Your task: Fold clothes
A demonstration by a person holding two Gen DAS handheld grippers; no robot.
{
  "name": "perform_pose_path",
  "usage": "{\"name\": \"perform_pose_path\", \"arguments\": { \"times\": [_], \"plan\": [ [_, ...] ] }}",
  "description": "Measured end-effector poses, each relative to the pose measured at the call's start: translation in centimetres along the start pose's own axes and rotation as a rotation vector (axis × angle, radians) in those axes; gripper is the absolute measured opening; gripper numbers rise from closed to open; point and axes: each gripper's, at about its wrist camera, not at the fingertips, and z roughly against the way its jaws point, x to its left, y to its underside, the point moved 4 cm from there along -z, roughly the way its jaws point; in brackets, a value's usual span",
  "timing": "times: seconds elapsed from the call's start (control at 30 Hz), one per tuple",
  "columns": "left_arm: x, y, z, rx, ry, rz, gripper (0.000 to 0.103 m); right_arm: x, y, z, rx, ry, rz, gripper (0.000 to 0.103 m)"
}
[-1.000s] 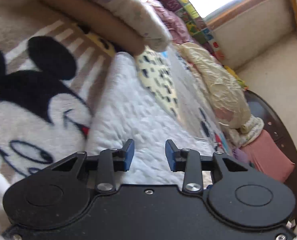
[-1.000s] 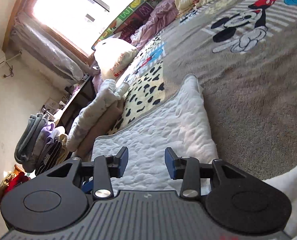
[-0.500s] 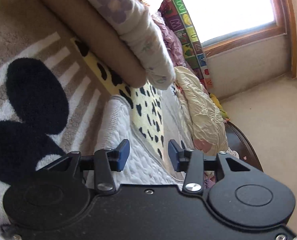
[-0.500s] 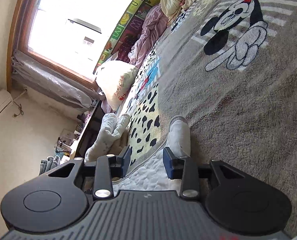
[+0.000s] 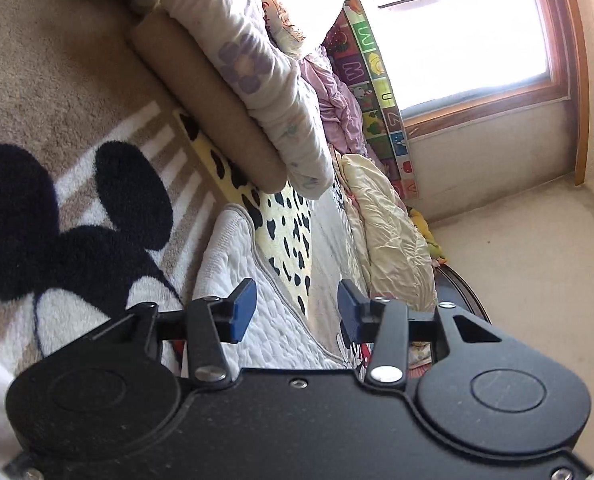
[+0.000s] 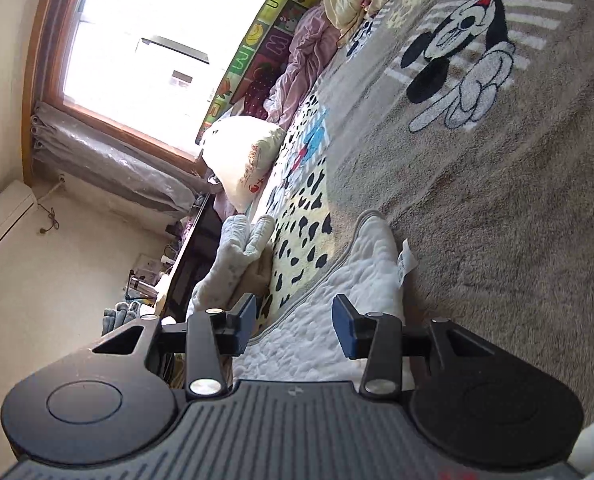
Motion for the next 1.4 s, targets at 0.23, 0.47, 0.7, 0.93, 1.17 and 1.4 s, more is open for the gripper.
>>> {"name": "perform_pose_path", "arguments": {
  "times": [0.23, 0.47, 0.7, 0.93, 1.17, 1.4],
  "plan": [
    [0.9, 7.1, -0.4, 0.069, -0.234, -0.159, 0.029, -2.8, 5.9, 2.4, 0.06, 0.212, 0.152, 0.0],
    [-1.2, 8.9, 4.5, -0.05, -0.123, -0.211, 0.051, 0.5, 5.8, 6.7, -0.035, 0.151, 0.186, 0.051],
    [0.4, 7.3, 8.2, -0.182, -0.167, -0.263, 0.049, -0.3, 9.5, 10.6, 0.01, 0.117, 0.199, 0.051],
    [6.7, 3.2, 13.5, -0.405, -0.293, -0.018, 0.051, -3.0, 9.1, 15.0, -0.089, 0.215, 0.156, 0.048],
    [3.0, 4.8, 11.5, -0.344, -0.219, -0.159, 0.055, -5.5, 7.9, 19.4, -0.26, 0.277, 0.055, 0.049],
    [-3.2, 11.5, 5.0, -0.124, -0.215, -0.557, 0.055, -5.8, 9.1, 19.9, -0.243, 0.292, 0.041, 0.056]
  ]
}}
